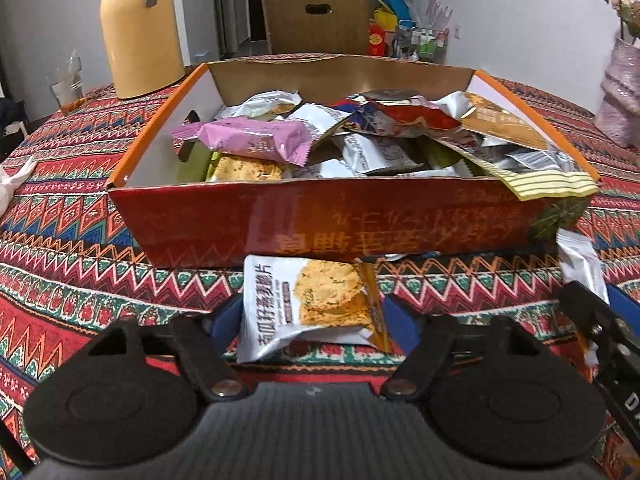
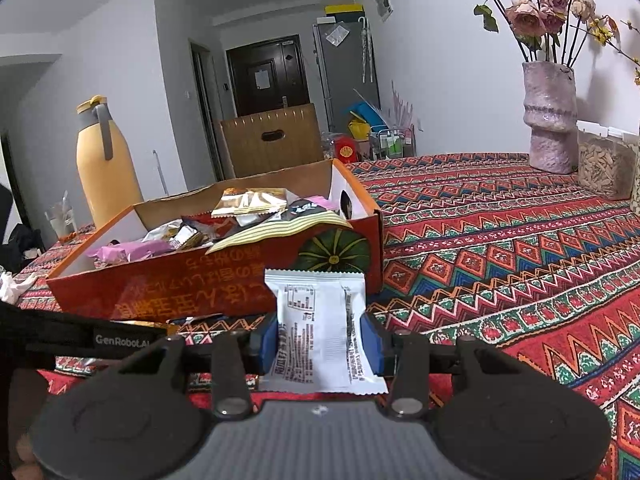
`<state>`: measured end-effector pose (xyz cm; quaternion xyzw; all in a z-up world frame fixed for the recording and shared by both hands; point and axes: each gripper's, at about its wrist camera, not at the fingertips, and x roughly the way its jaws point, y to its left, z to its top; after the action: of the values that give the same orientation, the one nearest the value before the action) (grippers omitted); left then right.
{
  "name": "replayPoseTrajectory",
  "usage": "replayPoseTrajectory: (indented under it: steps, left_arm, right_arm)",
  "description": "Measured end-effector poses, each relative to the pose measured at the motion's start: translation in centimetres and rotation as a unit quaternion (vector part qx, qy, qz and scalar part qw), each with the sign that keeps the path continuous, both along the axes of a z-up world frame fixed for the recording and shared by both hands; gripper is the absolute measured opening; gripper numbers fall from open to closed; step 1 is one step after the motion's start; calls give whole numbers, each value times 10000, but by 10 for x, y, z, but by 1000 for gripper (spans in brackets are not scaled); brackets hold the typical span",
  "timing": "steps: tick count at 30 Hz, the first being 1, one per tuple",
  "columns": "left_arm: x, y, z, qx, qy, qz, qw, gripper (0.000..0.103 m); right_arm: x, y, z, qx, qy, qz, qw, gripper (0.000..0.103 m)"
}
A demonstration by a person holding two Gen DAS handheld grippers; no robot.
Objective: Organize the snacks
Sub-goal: 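Grasp the white oat-crisp pack with the left gripper while the right holds the wrapper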
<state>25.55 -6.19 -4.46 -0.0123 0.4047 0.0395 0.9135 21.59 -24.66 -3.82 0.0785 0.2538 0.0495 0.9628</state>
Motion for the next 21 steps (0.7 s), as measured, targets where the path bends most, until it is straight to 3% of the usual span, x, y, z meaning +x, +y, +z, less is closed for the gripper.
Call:
replayPoseTrajectory:
  steps: [10,21]
  left_arm:
    - [-18,2,6,-76,-109,-105,9999,67]
    - [-51,7,41,-50,-676,-403,9969,67]
  right_arm:
    - [-3,1,1,-22,-104,25,9999,43]
    - [-21,7,13,-237,-379,150,9989,43]
